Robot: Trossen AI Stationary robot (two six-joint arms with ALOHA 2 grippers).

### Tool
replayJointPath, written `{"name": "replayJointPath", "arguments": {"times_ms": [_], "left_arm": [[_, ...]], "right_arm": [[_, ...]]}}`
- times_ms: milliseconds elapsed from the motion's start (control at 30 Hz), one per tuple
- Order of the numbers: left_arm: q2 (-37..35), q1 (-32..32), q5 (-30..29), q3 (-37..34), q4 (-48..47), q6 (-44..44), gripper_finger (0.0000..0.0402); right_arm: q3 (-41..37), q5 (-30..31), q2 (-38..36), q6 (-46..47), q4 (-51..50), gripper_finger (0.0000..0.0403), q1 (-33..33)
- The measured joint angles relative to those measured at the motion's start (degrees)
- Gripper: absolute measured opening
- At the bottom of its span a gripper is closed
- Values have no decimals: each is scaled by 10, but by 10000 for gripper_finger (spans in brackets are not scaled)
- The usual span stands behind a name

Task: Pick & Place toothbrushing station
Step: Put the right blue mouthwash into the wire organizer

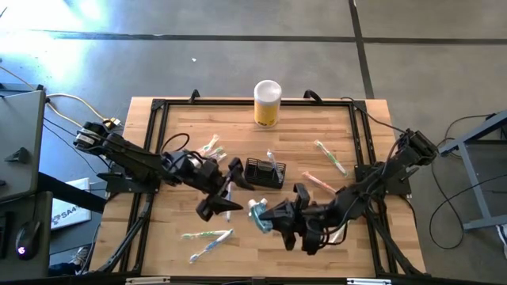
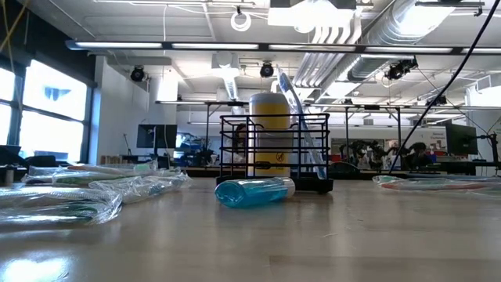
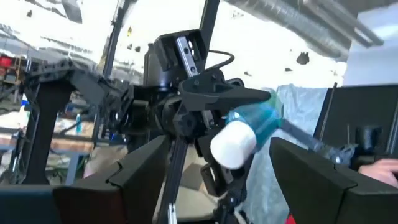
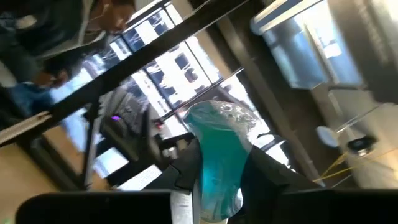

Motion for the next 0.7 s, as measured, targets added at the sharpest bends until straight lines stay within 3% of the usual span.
{"name": "replayJointPath", "arguments": {"times_ms": [133,433,700], "left_arm": [[0,0,-1,0,28,-5,277],[0,0,-8,0,42,-6,277],[0,0,-9,0,56,-4,277]], "right_arm": [[0,-59,0,-1,26,67,-21],[0,-118,0,47,51,67,-69],[0,-130,0,73,53,67,-83]]}}
